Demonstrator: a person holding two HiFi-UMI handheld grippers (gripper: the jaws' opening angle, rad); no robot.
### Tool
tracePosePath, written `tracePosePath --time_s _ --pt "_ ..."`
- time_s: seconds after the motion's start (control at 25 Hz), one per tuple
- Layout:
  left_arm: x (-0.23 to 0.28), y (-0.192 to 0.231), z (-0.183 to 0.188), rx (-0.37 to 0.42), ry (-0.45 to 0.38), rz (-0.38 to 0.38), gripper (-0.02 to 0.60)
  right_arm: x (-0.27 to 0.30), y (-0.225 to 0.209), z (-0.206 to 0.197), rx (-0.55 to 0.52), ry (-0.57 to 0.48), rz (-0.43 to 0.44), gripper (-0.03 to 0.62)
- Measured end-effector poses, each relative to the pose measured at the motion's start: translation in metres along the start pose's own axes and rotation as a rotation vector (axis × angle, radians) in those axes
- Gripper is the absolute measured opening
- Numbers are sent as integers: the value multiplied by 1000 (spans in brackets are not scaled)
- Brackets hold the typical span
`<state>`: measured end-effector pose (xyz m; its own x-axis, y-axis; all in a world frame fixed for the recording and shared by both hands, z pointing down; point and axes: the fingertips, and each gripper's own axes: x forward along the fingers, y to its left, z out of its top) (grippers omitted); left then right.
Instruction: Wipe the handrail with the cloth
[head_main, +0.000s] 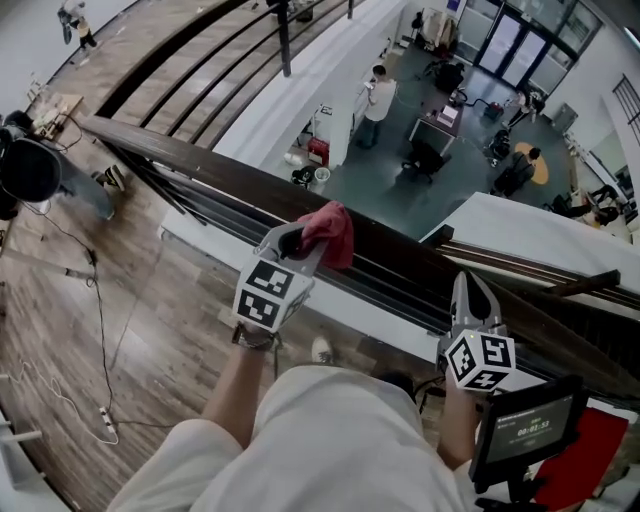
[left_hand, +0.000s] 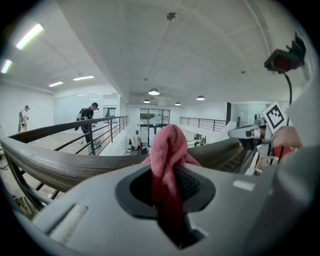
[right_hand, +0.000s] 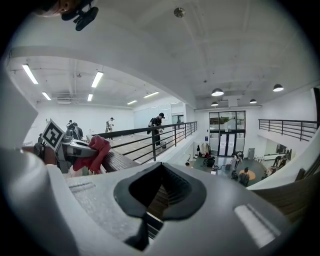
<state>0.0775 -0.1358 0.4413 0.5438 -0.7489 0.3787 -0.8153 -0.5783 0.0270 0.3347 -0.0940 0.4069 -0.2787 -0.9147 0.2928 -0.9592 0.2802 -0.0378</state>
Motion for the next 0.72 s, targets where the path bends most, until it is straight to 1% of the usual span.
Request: tracePosePath --time_s 0.08,0.2,0.36,0.48,0.6,0.72 --pt "1 4 5 2 7 16 77 1 2 1 -2 -2 3 3" --pt "3 14 14 5 21 63 77 0 2 4 -11 -10 1 3" --pt "15 26 23 96 94 99 77 -6 -4 4 -18 -12 -21 3" --pt "23 29 25 132 129 116 77 -10 -10 2 -17 -9 -39 3" --pt "26 28 20 129 111 151 77 -15 -17 -2 -11 -6 -57 3" --pt "23 25 21 123 95 158 77 -19 -22 -8 -5 -3 -66 3"
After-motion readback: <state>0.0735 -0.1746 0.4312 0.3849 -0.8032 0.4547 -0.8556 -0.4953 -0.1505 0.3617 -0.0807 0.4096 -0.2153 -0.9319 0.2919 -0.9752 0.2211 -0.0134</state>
